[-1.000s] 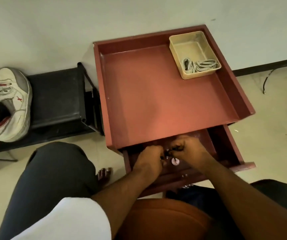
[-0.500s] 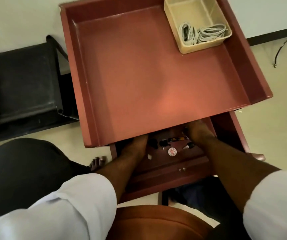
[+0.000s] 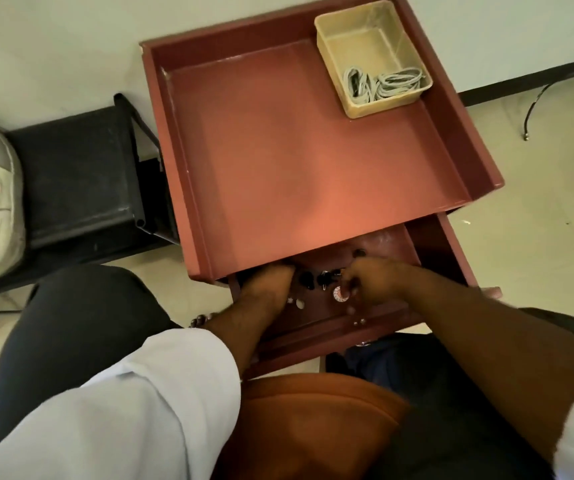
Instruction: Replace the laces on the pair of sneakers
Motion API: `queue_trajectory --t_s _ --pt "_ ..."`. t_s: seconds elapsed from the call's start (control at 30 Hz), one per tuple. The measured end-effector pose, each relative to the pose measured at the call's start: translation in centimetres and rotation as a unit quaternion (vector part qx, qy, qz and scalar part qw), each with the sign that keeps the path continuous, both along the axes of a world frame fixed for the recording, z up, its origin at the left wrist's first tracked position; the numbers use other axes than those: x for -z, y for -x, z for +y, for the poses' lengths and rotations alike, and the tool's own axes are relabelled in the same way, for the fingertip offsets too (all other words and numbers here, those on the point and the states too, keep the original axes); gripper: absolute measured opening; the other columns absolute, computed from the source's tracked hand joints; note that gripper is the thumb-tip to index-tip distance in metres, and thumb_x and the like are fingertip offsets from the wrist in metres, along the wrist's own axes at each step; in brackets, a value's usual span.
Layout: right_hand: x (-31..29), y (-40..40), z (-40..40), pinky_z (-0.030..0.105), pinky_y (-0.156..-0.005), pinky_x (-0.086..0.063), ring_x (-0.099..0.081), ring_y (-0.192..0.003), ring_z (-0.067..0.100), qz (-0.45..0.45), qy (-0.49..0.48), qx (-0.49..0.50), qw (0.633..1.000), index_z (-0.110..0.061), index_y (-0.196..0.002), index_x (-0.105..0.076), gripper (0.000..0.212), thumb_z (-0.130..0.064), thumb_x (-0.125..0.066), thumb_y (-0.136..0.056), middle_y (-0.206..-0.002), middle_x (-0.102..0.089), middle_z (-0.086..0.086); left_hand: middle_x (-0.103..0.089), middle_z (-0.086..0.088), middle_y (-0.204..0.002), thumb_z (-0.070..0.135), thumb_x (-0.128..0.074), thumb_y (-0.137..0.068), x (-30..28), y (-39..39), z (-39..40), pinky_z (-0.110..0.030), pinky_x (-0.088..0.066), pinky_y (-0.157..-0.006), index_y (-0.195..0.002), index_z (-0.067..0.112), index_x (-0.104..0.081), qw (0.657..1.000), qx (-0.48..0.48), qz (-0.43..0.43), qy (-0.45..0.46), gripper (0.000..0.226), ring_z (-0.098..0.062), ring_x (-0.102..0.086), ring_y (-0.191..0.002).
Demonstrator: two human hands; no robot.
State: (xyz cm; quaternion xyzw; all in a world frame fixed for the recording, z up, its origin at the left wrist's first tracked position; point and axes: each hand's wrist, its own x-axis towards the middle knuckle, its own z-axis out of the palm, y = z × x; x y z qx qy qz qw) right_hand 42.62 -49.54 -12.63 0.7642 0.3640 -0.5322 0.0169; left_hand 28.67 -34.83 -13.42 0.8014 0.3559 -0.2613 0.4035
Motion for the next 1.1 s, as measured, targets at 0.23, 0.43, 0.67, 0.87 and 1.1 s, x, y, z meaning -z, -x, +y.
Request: queue_trajectory --t_s 0.23,0.43,0.67,0.87,1.1 --pt "-5.0 6.9 -0.2 0.033 -0.086 -0.049 -0.058 -0.106 0.022 -0.078 -0.009 -0.227 0.971 -0.018 -0.116 -0.065 0.040 -0.025 -0.077 -0.079 -0.116 -0.062 0.002 -0.064 -0.007 -0.117 0.024 -0.060 -0.095 -3.0 5.9 -2.1 -0.028 -0.048 -0.083 -0.118 0.010 -0.065 0.985 0.168 0.019 -0.023 0.028 -0.024 -0.062 -0.099" --pt "-6.5 7.1 0.1 0.035 -0.087 -0.046 -0.052 -0.099 0.016 -0.195 -0.049 -0.228 0.953 -0.027 -0.094 -0.058 0.033 -0.040 -0.079 -0.073 -0.106 -0.056 -0.004 -0.066 -0.007 -0.113 0.029 -0.064 -0.091 -5.7 6.7 -2.5 -0.033 -0.052 -0.083 -0.115 0.013 -0.068 0.983 0.173 -0.018 -0.064 0.029 -0.022 -0.063 -0.096" --pt "-5.7 5.6 1.7 0.045 -0.102 -0.035 -0.038 -0.125 0.029 -0.400 -0.193 -0.234 0.865 -0.028 -0.135 -0.036 0.070 -0.037 -0.074 -0.077 -0.138 -0.036 0.007 -0.040 -0.007 -0.135 0.026 -0.060 -0.093 -6.1 4.9 -2.8 -0.040 -0.034 -0.099 -0.132 0.024 -0.048 0.862 0.282 -0.109 -0.407 0.041 -0.027 -0.039 -0.122" --pt "-3.1 3.1 3.6 0.045 -0.117 -0.021 -0.026 -0.140 0.030 -0.386 -0.223 -0.110 0.888 -0.024 -0.149 -0.029 0.064 -0.028 -0.057 -0.092 -0.157 -0.023 0.006 -0.004 -0.014 -0.163 0.016 -0.056 -0.095 -4.5 1.7 0.8 -0.050 -0.016 -0.120 -0.153 0.019 -0.016 0.895 0.224 -0.059 -0.382 0.070 -0.038 -0.008 -0.149" --pt "-0.1 2.9 3.8 0.056 -0.104 -0.039 -0.052 -0.121 0.045 -0.421 -0.270 -0.082 0.862 -0.011 -0.133 -0.057 0.057 -0.016 -0.075 -0.079 -0.138 -0.054 0.018 0.011 -0.016 -0.163 0.026 -0.035 -0.100 -4.1 0.1 1.8 -0.052 -0.005 -0.122 -0.155 0.011 0.008 0.928 0.248 0.006 -0.279 0.072 -0.042 0.004 -0.149"
